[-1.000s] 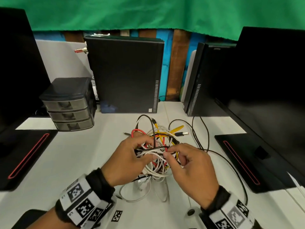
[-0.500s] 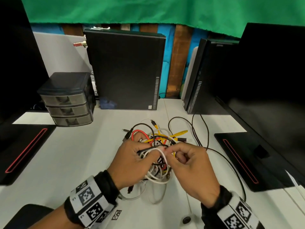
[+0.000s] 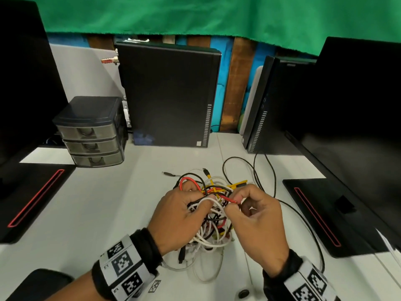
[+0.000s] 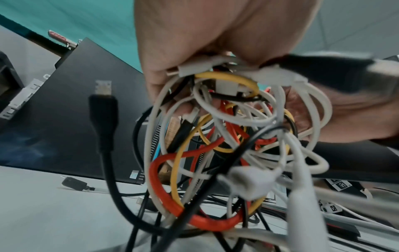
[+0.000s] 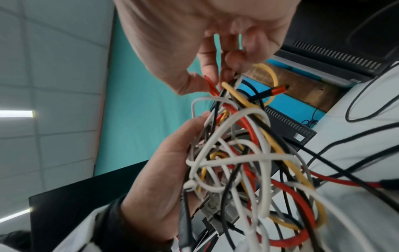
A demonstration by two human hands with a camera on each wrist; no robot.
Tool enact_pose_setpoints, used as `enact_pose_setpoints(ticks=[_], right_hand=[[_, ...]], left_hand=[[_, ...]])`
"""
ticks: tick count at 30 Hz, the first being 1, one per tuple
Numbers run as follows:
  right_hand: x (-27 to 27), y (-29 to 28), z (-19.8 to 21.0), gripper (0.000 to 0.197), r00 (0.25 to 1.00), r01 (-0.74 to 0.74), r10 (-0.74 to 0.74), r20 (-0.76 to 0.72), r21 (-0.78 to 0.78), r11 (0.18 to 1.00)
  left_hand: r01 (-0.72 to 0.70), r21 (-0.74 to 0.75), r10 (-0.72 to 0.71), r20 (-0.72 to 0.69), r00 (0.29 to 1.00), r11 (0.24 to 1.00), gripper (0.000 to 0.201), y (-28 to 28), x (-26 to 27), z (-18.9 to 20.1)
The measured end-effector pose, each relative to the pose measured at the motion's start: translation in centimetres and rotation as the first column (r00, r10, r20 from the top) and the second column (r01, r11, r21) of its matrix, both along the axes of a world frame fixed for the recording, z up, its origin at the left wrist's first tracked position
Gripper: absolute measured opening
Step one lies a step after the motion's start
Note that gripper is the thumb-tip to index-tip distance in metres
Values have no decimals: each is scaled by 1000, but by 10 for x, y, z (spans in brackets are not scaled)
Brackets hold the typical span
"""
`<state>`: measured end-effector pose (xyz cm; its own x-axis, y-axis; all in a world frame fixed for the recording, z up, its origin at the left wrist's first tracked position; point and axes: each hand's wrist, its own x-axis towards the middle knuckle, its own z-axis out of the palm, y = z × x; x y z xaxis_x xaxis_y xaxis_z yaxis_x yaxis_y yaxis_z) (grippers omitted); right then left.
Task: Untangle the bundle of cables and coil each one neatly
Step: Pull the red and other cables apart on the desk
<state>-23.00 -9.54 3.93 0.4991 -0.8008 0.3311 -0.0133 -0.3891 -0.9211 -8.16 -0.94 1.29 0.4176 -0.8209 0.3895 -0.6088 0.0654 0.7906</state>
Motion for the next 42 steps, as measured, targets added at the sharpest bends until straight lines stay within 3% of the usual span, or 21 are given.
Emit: enact_pose_setpoints(ticks=[2,6,9,12,16,20,22,25,29,32,35,37,39,42], right_hand=[[1,1,0,23,1000,-21,21,6,71,997],[1,-2,3,11,995,-94,95,8,249,964],[-1,-13,5,32,967,-114,145,-212,151,982],[-6,-23,9,23,915,-179,217,-341,139,974],[-9,-24,15,5,921,-335,367,-134,209,919],[-14,-27,21,16,845,-524,535,19,233,819],[-13,-28,22,26,863,-487,505,0,266,832],[-11,-25,23,19,879,-447,474,-37,275,851],[-22,-35,26,25,769,-620,636,-64,167,767],[-29,-49,30,34,748,-658,663,21,153,737],[-28,-50,27,32,691,-719,721,53,155,677],[-27,-48,25,20,657,-743,754,7,174,646],[-26,-47,25,13,682,-720,731,25,201,665],[-23,-42,31,21,811,-574,585,-2,197,795]], left_hand=[[-30,0,30,13,999,1000,43,1,1,0],[-111,2,109,127,986,994,53,1,2,-4],[-125,-18,126,201,971,992,50,2,-1,-5],[-157,-17,157,249,956,987,49,0,-2,-7],[-206,-14,206,96,974,978,50,-3,10,-7],[-275,6,275,15,961,961,58,-6,37,-2],[-242,33,240,64,969,970,57,-5,41,-1],[-164,82,155,107,982,983,55,-2,33,0],[-269,136,273,-16,962,954,55,-5,40,6],[-278,190,312,-179,933,942,57,-4,50,11],[-257,247,303,-171,937,934,57,-5,50,11],[-269,270,308,-114,945,925,54,-6,47,11],[-300,278,314,-7,949,912,52,-6,42,12],[-315,269,296,113,949,910,50,-3,35,15]])
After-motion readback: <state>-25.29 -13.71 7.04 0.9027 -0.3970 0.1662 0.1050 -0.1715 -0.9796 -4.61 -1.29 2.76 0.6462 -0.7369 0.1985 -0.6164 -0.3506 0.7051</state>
